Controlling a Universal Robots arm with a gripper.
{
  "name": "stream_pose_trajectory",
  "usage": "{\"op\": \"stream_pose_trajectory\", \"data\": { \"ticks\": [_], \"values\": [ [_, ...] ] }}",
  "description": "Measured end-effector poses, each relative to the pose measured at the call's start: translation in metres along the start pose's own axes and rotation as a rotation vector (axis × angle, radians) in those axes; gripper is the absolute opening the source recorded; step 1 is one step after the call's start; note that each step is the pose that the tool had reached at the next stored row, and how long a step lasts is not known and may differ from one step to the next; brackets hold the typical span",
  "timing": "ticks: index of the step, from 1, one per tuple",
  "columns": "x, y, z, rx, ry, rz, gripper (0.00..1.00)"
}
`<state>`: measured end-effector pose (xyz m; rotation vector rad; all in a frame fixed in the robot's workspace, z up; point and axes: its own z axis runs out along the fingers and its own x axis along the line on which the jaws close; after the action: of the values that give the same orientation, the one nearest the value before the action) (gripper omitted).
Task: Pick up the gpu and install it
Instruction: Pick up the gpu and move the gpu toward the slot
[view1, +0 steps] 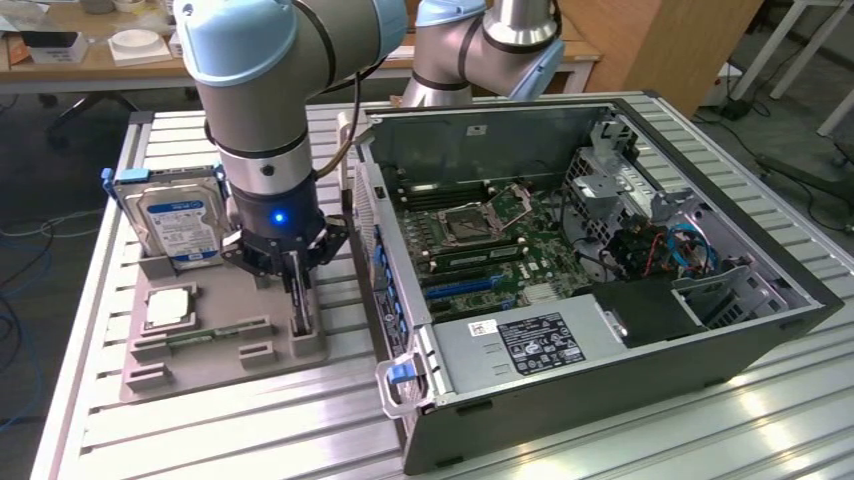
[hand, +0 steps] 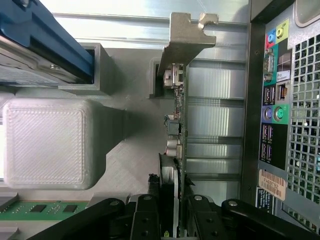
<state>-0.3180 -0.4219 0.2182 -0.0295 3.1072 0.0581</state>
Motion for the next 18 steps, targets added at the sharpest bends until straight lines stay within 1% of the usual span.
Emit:
{"op": "stream_pose_trajectory", "data": {
  "ticks": [4, 10, 13, 18],
  "values": [
    [0.000, 0.0000, -0.0001, -0.0001, -0.0003, 0.000, 0.27],
    [0.000, 0.0003, -0.0080, -0.0005, -0.0002, 0.000, 0.27],
    [0.000, 0.0005, -0.0135, -0.0005, 0.0000, 0.000, 0.27],
    [-0.001, 0.0010, -0.0269, -0.0005, -0.0001, 0.000, 0.27]
  ]
}}
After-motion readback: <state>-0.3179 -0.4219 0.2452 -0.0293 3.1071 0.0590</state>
